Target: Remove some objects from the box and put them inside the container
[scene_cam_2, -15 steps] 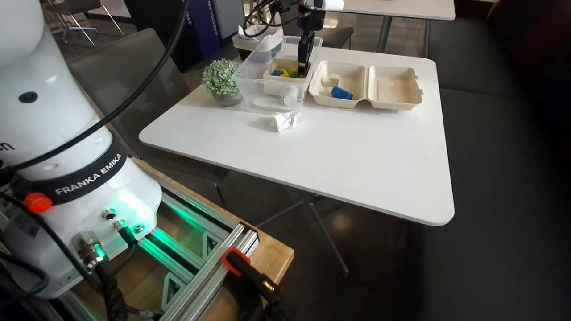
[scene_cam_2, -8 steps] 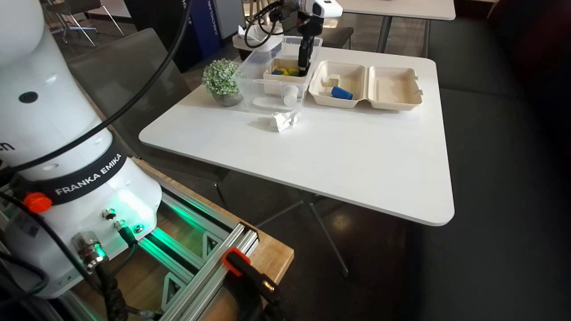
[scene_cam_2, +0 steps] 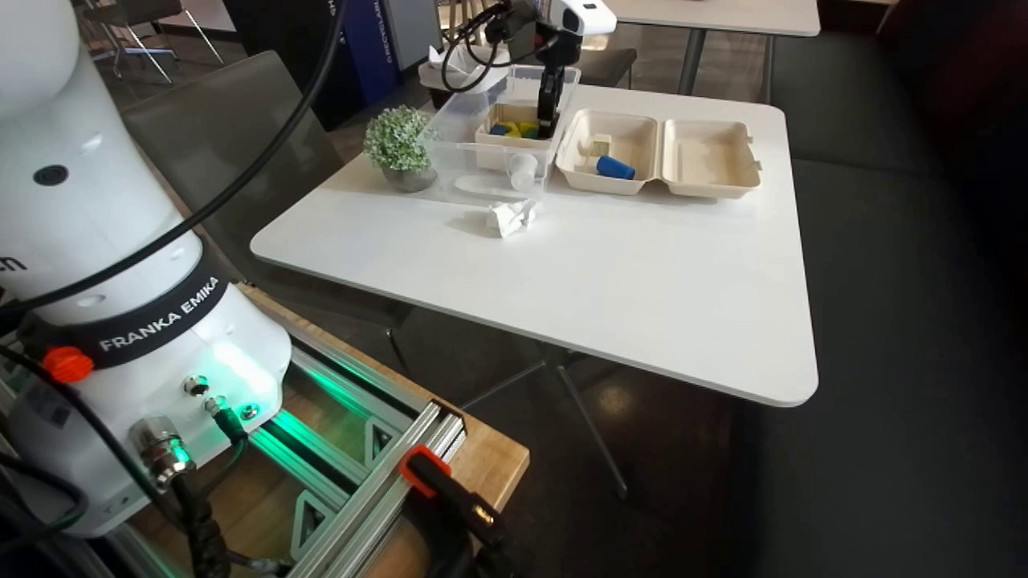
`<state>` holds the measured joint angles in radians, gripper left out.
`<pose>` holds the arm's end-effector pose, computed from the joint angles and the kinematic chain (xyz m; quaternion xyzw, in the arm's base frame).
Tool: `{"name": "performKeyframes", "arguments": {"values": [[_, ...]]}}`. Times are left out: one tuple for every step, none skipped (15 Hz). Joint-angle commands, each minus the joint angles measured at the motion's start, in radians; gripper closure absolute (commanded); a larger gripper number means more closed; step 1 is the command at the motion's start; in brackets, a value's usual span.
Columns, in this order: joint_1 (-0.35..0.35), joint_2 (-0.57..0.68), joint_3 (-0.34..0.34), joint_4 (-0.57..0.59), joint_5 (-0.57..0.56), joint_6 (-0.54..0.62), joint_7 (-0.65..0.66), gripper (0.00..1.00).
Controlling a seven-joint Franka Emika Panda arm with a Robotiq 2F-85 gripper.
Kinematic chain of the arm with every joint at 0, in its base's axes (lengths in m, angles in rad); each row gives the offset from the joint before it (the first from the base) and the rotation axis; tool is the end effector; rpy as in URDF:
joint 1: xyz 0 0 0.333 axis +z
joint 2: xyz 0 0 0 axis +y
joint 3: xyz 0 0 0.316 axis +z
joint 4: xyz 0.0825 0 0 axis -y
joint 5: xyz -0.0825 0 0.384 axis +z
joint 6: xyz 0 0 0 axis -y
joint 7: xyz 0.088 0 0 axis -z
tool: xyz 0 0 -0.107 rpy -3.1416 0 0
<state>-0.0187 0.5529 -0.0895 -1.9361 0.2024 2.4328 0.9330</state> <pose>0.6137 -0.0645 0.1931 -0.8282 0.5584 0.0394 0.0265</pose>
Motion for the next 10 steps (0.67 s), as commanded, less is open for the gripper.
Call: {"name": "performKeyframes", "arguments": {"values": [[-0.006,0.014,0.008,-0.025,0.039,0.038,-0.039,0.64],[-0.005,0.013,0.005,-0.028,0.04,0.038,-0.042,0.66],[-0.006,0.011,0.004,-0.03,0.041,0.033,-0.045,0.66],[-0.002,0.01,-0.002,-0.033,0.035,0.032,-0.04,0.68],[0.0,0.006,-0.005,-0.038,0.031,0.03,-0.039,0.68],[0.002,0.0,-0.01,-0.045,0.025,0.028,-0.036,0.68],[0.001,-0.005,-0.009,-0.05,0.026,0.025,-0.038,0.68],[0.003,-0.01,-0.014,-0.055,0.021,0.025,-0.033,0.68],[0.005,-0.014,-0.017,-0.059,0.018,0.023,-0.032,0.68],[0.006,-0.017,-0.018,-0.063,0.015,0.02,-0.031,0.68]]}}
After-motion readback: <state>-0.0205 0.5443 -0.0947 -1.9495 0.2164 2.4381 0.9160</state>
